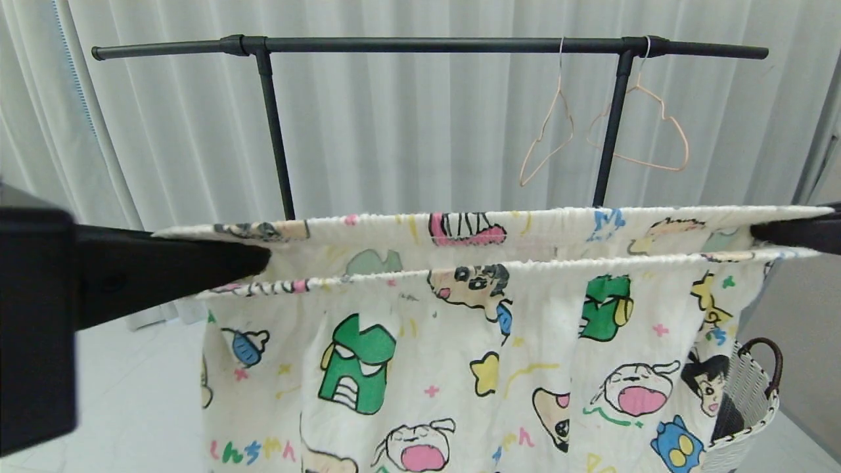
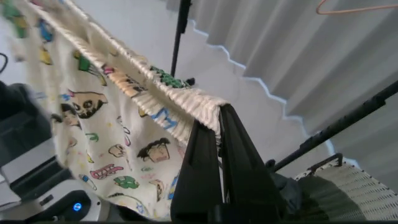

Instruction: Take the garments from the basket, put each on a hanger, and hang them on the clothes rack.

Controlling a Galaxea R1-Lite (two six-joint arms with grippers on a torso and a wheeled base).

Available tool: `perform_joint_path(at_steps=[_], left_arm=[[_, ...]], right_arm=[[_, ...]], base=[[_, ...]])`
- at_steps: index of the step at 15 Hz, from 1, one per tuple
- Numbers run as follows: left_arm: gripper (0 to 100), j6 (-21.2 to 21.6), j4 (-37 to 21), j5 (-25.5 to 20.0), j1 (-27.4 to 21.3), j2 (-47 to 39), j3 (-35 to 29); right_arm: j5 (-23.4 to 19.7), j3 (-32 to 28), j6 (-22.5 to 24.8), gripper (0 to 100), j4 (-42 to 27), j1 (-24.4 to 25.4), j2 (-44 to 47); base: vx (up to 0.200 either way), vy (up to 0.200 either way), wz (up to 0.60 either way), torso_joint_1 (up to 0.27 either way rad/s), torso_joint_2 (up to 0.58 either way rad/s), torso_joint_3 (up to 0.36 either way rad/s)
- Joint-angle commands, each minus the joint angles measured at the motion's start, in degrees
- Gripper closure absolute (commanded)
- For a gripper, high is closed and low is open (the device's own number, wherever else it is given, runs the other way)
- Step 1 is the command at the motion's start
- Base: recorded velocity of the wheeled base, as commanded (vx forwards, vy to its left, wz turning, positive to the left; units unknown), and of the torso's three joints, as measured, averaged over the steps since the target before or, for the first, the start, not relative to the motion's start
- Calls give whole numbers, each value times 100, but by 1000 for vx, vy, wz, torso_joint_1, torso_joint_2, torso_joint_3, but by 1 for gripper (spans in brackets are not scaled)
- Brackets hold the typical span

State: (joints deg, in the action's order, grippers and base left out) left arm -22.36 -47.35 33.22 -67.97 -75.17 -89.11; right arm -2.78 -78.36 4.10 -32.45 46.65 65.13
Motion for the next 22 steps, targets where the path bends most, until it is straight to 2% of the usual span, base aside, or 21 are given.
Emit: perform_joint_path(at_steps=[1, 4, 6, 10, 15, 21, 22], left_arm=[[100, 12, 375, 141, 197, -429, 26], [100, 12, 824, 246, 197, -815, 8], [100, 12, 938, 246, 197, -877, 8], [100, 21, 938, 317, 197, -727, 34], [100, 38, 929, 396, 443, -420, 157], [100, 38, 929, 405, 399, -393, 254], [100, 82, 938, 413, 390, -393, 254]], right_arm=[[-12, -4, -49, 100, -24, 283, -282], [23, -4, -260, 100, -7, 1030, -159], [41, -13, -287, 100, 11, 1188, -97], [85, -4, -295, 100, 20, 1127, -106], [339, -13, -295, 100, 20, 591, -141], [331, 5, -278, 100, -16, 626, -133], [331, 5, -278, 0, -16, 634, -133]], base=[[0, 0, 0, 0, 0, 0], [0, 0, 0, 0, 0, 0], [0, 0, 0, 0, 0, 0], [0, 0, 0, 0, 0, 0], [0, 0, 0, 0, 0, 0], [0, 0, 0, 0, 0, 0], [0, 0, 0, 0, 0, 0]])
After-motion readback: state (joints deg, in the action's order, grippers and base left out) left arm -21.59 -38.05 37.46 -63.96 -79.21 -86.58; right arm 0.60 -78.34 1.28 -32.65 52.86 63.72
